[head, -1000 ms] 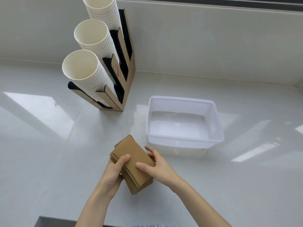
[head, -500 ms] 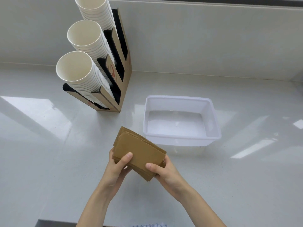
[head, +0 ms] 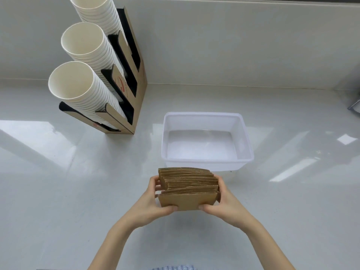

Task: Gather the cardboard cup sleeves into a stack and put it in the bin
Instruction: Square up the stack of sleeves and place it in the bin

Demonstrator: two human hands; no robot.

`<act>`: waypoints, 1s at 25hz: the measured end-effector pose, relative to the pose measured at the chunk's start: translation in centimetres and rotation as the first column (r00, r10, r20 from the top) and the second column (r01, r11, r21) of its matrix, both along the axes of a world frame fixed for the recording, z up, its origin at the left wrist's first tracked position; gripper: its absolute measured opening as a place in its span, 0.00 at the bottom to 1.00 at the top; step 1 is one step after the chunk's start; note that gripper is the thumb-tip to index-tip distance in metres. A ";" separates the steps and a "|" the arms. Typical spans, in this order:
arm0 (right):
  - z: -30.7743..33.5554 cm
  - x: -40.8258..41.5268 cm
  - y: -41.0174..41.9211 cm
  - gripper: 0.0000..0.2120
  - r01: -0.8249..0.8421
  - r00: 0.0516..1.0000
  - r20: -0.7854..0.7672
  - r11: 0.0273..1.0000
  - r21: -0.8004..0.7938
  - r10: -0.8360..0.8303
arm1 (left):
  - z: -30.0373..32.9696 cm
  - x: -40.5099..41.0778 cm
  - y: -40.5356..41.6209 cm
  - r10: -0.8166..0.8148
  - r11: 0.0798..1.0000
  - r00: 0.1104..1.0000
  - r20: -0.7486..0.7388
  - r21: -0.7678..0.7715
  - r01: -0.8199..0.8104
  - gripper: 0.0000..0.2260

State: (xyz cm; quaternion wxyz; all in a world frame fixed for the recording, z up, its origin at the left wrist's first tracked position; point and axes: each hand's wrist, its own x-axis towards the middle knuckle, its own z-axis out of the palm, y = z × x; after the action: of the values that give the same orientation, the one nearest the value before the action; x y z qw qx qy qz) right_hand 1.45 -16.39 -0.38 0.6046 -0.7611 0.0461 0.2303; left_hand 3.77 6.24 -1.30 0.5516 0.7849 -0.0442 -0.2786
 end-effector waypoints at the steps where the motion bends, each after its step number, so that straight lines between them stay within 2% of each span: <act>1: -0.3 -0.1 -0.2 0.34 0.010 1.000 0.029 0.999 -0.038 -0.009 | -0.4 0.1 -0.4 -0.026 0.998 0.999 0.041 0.049 0.024 0.31; 3: -0.9 -0.5 -0.2 0.34 0.036 0.995 0.096 0.993 -0.112 -0.025 | -1.0 0.2 -1.0 -0.059 0.990 0.991 0.117 0.133 0.044 0.31; 6: -1.9 -0.7 0.1 0.35 0.093 0.986 0.149 0.983 -0.156 -0.070 | -1.5 0.2 -1.7 -0.093 0.961 0.970 0.226 0.277 0.027 0.37; 9: -3.0 -1.0 0.2 0.45 0.104 0.985 0.157 0.980 -0.170 -0.077 | -2.2 0.0 -2.3 -0.168 0.915 0.951 0.258 0.400 0.053 0.46; 11: -3.4 -1.2 0.1 0.49 0.093 0.990 0.116 0.990 -0.107 -0.080 | -2.7 -0.1 -2.4 -0.182 0.911 0.954 0.237 0.405 0.074 0.49; 17: -2.9 -1.6 0.7 0.48 0.234 0.968 0.064 0.965 0.116 -0.242 | -2.3 -0.3 -3.8 -0.123 0.925 0.965 0.231 0.378 0.027 0.48; 20: -2.6 -1.5 0.6 0.44 0.259 0.961 0.054 0.952 0.161 -0.271 | -2.0 0.0 -4.3 -0.078 0.928 0.974 0.214 0.371 -0.008 0.51; 22: -2.5 -1.5 0.4 0.41 0.244 0.965 0.054 0.955 0.168 -0.256 | -1.8 0.1 -4.1 -0.103 0.933 0.979 0.178 0.357 0.033 0.55; 25: -3.0 -1.8 0.0 0.40 0.237 0.969 0.037 0.959 0.157 -0.246 | -1.6 0.0 -3.5 -0.130 0.949 0.979 0.154 0.304 0.079 0.55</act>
State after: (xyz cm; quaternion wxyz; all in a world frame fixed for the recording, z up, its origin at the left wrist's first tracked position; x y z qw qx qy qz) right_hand -0.32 -16.41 -3.37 0.6852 -0.7078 0.1043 0.1363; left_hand 3.77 2.76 -2.86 0.4063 0.8763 -0.0911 -0.2422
